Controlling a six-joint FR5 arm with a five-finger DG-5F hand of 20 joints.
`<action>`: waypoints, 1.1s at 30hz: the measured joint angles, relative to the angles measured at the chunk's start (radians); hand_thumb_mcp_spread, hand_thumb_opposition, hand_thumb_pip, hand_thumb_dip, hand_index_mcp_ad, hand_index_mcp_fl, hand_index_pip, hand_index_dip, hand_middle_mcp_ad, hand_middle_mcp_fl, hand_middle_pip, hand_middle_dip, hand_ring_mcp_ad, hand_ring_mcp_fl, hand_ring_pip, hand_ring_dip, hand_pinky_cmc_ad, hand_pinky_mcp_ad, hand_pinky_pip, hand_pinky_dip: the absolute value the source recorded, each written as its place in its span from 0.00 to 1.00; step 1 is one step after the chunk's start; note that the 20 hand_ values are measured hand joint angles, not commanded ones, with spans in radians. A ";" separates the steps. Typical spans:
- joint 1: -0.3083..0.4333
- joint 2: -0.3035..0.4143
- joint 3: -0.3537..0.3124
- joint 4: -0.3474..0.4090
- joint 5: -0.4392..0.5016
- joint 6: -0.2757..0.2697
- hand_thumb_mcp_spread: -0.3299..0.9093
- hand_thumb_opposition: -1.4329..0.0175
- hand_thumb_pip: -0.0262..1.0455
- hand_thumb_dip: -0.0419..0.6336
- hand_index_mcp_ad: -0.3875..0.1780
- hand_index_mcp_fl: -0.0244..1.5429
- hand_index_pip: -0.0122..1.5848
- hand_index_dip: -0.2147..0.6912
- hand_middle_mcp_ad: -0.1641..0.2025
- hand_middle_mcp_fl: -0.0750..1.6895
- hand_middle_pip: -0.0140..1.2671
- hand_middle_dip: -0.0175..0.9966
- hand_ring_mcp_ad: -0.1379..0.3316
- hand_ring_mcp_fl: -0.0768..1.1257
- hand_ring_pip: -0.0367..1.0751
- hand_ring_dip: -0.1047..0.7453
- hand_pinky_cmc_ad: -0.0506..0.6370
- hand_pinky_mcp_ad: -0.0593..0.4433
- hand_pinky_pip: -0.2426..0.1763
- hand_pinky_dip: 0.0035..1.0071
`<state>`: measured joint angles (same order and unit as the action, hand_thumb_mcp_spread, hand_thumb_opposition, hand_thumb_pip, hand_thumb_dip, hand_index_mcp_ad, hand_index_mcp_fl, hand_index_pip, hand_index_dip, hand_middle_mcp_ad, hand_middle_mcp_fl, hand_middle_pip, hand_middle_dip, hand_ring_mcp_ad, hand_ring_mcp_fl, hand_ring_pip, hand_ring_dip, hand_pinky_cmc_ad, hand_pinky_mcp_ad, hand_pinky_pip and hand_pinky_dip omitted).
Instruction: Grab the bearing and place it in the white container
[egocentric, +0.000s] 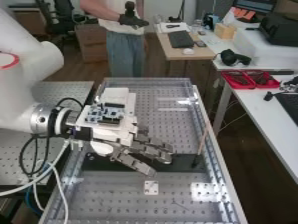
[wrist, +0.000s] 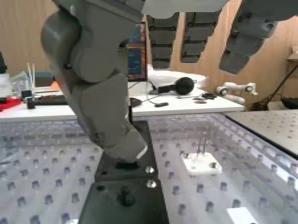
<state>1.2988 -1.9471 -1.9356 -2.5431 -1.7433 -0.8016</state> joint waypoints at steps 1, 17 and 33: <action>0.005 0.012 -0.005 -0.001 0.002 -0.002 0.78 0.32 0.55 0.57 0.26 0.21 0.90 0.48 0.62 0.06 0.12 0.22 0.51 0.06 0.13 0.23 0.61 0.67 0.44 0.19; 0.203 0.219 -0.114 -0.030 0.176 -0.022 0.78 0.32 0.55 0.57 0.26 0.20 0.90 0.48 0.61 0.06 0.12 0.22 0.51 0.07 0.13 0.24 0.61 0.67 0.44 0.19; 0.528 0.392 -0.230 -0.096 0.519 -0.014 0.78 0.32 0.55 0.57 0.27 0.21 0.90 0.48 0.60 0.07 0.12 0.22 0.50 0.07 0.13 0.23 0.61 0.67 0.44 0.19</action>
<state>1.8269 -1.5548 -2.1657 -2.6387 -1.2247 -0.8151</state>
